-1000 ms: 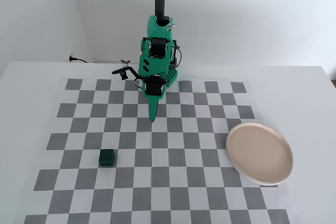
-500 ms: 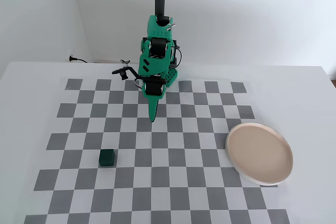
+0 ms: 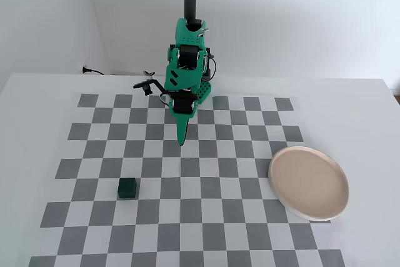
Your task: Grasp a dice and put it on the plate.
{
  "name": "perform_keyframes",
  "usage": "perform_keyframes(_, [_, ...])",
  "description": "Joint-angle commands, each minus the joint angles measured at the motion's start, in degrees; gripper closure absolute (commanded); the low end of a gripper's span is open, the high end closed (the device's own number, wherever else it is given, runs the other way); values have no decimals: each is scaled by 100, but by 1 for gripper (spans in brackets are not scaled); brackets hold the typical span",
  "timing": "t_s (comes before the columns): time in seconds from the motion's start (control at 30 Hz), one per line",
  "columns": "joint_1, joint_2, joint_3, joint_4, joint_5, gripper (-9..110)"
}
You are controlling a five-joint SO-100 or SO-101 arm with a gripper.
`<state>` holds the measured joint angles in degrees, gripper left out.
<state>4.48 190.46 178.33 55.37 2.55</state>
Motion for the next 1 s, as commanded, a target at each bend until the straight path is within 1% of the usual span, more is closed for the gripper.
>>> perform_keyframes(0.0, [-44,53,-123,-97,-26,106])
perform_keyframes(0.27, [-79,62,-114,-158,-62,106])
perform_keyframes(0.33, [-62,62,-105,-272,-299,106])
perform_keyframes(0.5, [-35,53,-123,-589,-1239,106])
perform_keyframes(0.57, [18,53,-123,-668,-2197,106])
perform_keyframes(0.77, [53,44,-202,-791,-3164,106])
perform_keyframes(0.9, [35,44,-229,-756,-4210,105])
perform_keyframes(0.97, [70,44,-229,-729,-4641,102])
